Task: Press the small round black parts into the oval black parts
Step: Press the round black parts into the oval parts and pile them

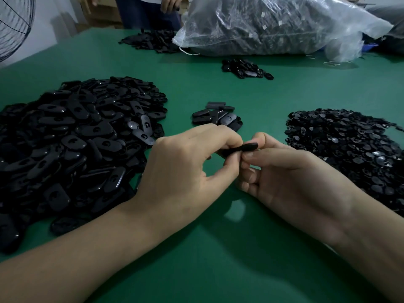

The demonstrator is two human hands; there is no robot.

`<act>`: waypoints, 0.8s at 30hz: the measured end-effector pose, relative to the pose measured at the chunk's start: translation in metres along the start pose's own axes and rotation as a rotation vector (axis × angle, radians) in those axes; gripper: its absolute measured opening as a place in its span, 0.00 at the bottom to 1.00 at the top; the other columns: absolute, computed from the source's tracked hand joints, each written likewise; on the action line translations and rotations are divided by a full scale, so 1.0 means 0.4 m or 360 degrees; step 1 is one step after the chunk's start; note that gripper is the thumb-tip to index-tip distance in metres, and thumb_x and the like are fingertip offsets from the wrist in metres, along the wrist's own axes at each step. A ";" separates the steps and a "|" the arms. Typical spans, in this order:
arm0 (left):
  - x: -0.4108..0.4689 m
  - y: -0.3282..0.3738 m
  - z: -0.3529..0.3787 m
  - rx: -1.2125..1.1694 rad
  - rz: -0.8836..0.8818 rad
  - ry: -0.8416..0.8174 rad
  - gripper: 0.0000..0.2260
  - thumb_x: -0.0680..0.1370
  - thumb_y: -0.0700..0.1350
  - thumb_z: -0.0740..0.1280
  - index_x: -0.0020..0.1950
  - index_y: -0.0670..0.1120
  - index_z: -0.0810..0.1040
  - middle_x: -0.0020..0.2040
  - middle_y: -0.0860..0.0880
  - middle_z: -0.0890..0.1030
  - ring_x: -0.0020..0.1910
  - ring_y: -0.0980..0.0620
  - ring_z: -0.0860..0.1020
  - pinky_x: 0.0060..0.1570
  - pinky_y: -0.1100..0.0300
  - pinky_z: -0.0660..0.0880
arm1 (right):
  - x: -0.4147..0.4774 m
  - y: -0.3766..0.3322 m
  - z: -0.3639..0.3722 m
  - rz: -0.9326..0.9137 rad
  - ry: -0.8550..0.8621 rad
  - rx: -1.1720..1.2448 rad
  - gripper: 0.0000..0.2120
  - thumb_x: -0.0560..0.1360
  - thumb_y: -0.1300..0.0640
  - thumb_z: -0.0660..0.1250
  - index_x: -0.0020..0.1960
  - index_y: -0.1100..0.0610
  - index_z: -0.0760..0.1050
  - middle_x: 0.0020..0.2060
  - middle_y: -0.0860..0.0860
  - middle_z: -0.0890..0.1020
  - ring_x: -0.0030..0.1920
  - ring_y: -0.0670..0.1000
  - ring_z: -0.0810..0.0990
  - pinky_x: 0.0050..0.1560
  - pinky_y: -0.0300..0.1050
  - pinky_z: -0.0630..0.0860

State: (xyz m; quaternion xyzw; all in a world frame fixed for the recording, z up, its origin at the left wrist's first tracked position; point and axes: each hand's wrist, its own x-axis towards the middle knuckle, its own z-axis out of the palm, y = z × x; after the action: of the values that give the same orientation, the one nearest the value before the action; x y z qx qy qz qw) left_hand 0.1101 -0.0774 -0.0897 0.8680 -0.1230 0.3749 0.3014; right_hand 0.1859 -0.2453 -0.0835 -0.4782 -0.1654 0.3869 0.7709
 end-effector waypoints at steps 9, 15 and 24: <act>0.009 -0.014 0.016 -0.0366 -0.0428 -0.0138 0.11 0.77 0.42 0.75 0.59 0.50 0.81 0.43 0.55 0.85 0.45 0.57 0.85 0.46 0.58 0.82 | 0.000 0.012 0.012 -0.0421 0.0439 -0.0573 0.08 0.71 0.53 0.72 0.41 0.56 0.75 0.33 0.55 0.79 0.30 0.51 0.74 0.33 0.40 0.74; 0.022 -0.012 0.008 -0.0231 -0.0414 -0.0157 0.12 0.75 0.43 0.77 0.58 0.50 0.84 0.44 0.57 0.85 0.44 0.60 0.84 0.47 0.60 0.81 | 0.005 0.013 0.006 -0.0407 0.0495 -0.0717 0.08 0.78 0.56 0.70 0.42 0.57 0.79 0.32 0.54 0.79 0.28 0.49 0.73 0.31 0.38 0.72; 0.147 -0.093 0.000 0.0224 -0.0624 -0.0357 0.11 0.74 0.54 0.77 0.55 0.57 0.84 0.49 0.59 0.85 0.53 0.59 0.82 0.59 0.57 0.77 | 0.006 0.004 -0.012 -0.0549 0.0581 -0.0990 0.03 0.80 0.56 0.69 0.49 0.55 0.79 0.33 0.51 0.81 0.30 0.50 0.75 0.33 0.38 0.72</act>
State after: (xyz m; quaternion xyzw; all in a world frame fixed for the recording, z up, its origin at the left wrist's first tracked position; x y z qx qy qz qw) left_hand 0.1670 -0.0471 -0.0630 0.9304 0.0415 0.2181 0.2917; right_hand 0.1896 -0.2461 -0.0874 -0.7150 -0.2128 0.0918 0.6596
